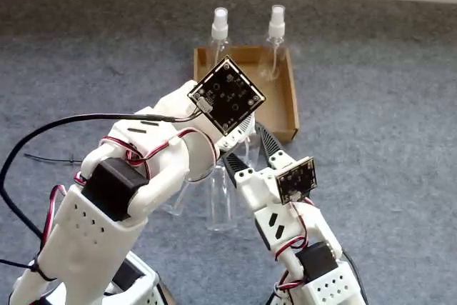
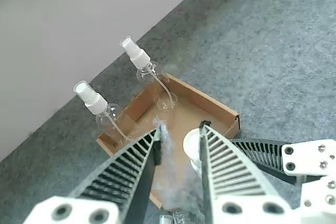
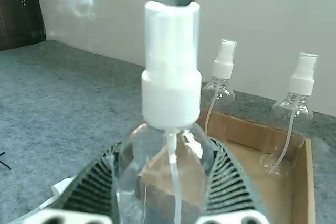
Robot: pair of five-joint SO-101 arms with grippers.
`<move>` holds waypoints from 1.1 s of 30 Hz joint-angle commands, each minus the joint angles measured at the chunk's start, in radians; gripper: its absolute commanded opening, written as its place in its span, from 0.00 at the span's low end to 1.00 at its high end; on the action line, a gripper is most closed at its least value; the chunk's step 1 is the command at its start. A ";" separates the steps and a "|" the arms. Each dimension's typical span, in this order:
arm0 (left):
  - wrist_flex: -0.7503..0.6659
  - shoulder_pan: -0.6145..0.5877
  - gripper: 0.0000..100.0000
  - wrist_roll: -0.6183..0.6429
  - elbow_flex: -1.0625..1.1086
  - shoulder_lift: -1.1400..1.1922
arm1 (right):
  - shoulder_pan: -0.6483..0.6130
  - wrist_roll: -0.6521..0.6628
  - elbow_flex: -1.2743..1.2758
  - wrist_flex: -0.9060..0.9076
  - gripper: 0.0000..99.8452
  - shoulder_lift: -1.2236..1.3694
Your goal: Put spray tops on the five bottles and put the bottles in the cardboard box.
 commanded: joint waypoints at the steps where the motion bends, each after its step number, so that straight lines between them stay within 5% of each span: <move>1: 0.012 0.018 0.12 -0.012 -0.036 0.008 | 0.007 -0.002 -0.024 -0.025 0.00 -0.012; 13: 0.262 -0.254 0.10 -0.009 -0.292 -0.079 | 0.008 0.000 -0.010 -0.027 0.00 -0.012; 19: 0.149 -0.272 0.09 -0.012 0.127 -0.351 | 0.033 -0.002 -0.012 -0.030 0.00 -0.004; 25: -0.087 -0.503 0.10 -0.021 0.509 -0.521 | 0.077 -0.002 -0.110 -0.097 0.00 0.058; 33: -0.245 -0.627 0.10 0.014 0.858 -0.570 | 0.073 -0.008 -0.360 -0.395 0.00 0.552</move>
